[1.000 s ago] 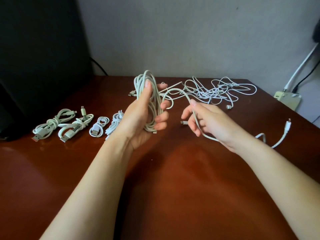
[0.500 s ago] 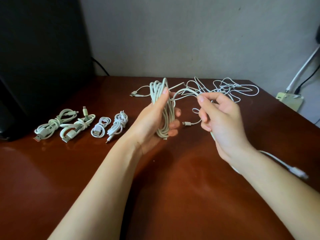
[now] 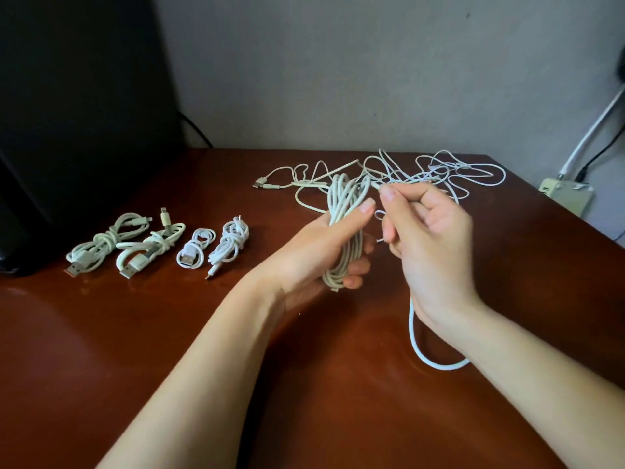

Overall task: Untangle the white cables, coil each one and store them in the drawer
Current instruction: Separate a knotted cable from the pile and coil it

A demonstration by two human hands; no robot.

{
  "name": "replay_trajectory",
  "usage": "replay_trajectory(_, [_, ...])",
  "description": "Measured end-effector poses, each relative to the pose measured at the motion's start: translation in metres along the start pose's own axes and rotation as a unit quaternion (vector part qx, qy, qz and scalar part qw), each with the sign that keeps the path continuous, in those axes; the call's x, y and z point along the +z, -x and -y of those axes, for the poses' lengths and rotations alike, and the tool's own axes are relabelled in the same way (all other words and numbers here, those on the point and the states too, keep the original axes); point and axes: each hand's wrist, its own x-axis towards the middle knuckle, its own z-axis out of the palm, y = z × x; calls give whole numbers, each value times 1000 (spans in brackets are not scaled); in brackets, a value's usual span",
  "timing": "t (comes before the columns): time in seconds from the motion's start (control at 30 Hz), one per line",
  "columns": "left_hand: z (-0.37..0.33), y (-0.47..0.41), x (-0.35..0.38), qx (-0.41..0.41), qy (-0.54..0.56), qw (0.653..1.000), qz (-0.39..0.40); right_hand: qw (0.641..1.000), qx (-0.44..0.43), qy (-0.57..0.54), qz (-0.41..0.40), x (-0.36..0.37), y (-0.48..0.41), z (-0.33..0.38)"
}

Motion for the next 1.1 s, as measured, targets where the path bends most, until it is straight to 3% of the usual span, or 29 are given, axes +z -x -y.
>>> replay_trajectory(0.2, [2,2,-2,24,-61,997,33,998,36,-42,34,1,0,4])
replay_trajectory(0.43, [2,1,-4,57,-107,991,57,998,38,-15,50,-3,-3,5])
replay_trajectory(0.83, [6,-2,-4,80,-201,976,3,978,176,-57,94,-3,-5,-4])
replay_trajectory(1.1, [5,0,1,96,-165,981,-38,986,126,-30,103,-5,-5,-1])
